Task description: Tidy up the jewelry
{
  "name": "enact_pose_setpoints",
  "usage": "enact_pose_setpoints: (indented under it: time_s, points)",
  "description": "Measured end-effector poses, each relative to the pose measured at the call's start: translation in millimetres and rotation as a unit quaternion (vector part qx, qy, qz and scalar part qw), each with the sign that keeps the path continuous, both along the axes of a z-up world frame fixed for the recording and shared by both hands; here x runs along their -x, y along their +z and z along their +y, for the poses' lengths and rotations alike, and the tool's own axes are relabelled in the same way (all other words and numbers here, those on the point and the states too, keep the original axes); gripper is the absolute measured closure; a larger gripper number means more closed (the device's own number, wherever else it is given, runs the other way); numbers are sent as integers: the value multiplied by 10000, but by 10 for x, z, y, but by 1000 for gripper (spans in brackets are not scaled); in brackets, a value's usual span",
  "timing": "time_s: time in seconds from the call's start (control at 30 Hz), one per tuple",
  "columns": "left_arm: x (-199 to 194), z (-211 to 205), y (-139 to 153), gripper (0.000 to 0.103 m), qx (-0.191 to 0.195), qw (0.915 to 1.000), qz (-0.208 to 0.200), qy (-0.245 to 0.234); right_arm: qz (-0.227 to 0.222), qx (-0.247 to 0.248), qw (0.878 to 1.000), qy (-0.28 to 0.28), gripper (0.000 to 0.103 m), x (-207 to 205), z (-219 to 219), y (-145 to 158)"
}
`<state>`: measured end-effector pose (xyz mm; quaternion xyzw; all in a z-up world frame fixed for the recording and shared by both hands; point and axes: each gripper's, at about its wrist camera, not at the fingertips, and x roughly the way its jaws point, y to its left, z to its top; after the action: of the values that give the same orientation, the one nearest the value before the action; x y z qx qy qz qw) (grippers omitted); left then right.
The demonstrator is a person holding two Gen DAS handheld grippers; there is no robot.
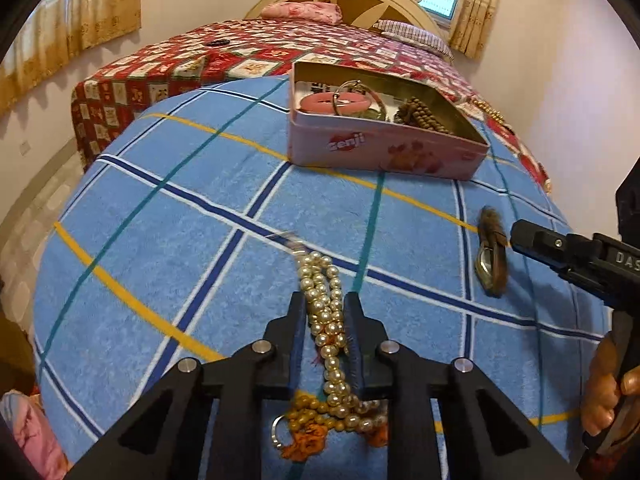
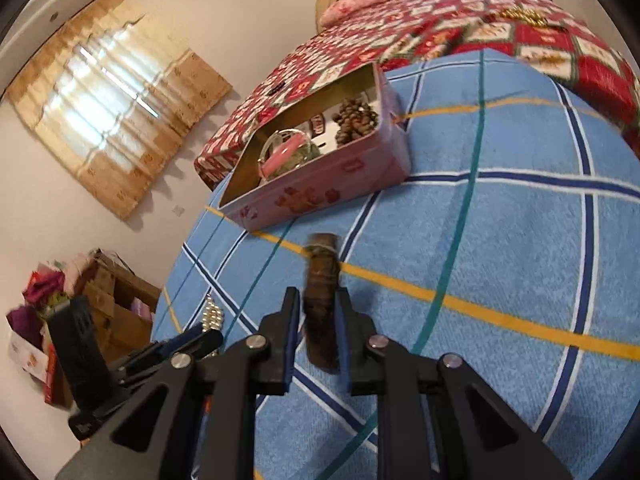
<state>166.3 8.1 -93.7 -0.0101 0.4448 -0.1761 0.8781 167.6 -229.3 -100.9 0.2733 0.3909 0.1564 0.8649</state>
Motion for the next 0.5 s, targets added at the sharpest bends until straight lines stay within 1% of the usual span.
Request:
enact_pose_setpoints:
  time_s: [0.03,0.1,0.17,0.23,0.27,0.3,0.37,0.4,0.5]
  points:
    - [-4,7,8,91,74,10000,-21,6,0,-11,10000,-46,78,14,-19,6]
    - [21,28,56,95,205,9997,-133,39,25,101,9998,-148,77,31,-38,16]
    - [54,41,132,96,312,9991,-298,40,60,379,9991,-188,77,47,-6,29]
    - [82,64,227,96,433,9980,-462,58,103,566,9983,-97,77,78,55,40]
    - [89,79,272,96,498,9973,-531,84,115,628,9979,-64,74,85,78,39]
    - [98,98,315,96,574,9966,-587,102,123,721,9973,-41,69,113,105,37]
    - [109,110,367,96,603,9961,-637,70,117,1050,9944,-60,34,144,229,39]
    - [116,109,380,96,531,9964,-665,63,96,1271,9918,-75,33,152,301,43]
    - [113,101,358,95,354,9971,-674,85,84,1878,9822,-12,33,112,480,24]
